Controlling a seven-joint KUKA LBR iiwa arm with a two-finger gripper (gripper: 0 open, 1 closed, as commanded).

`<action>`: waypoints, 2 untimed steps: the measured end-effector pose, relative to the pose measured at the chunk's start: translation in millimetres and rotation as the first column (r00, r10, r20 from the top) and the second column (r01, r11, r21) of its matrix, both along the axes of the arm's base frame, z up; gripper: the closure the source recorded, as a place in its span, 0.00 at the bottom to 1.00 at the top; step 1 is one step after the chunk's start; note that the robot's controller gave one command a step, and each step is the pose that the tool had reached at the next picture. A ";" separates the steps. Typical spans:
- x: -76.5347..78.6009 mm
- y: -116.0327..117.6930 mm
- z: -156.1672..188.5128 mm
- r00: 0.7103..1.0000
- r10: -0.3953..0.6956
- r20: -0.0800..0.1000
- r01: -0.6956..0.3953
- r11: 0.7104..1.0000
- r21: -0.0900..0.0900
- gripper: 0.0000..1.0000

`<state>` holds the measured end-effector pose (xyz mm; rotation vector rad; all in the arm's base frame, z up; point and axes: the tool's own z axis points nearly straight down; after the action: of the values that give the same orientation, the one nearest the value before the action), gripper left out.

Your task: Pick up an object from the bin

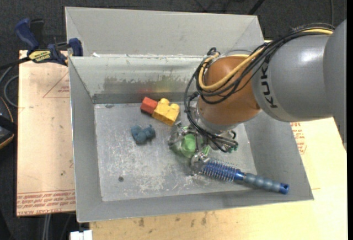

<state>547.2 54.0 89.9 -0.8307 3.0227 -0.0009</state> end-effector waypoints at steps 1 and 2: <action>-45.7 -55.8 69.2 1.000 -0.025 -0.002 0.025 1.000 -0.003 0.00; -40.6 -29.9 -17.5 0.999 -0.036 0.002 0.036 0.999 0.001 0.00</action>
Offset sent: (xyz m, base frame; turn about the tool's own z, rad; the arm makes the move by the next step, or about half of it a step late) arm -0.0461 -0.0523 0.0661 0.0153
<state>506.6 24.1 72.4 -0.7757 3.0347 0.0002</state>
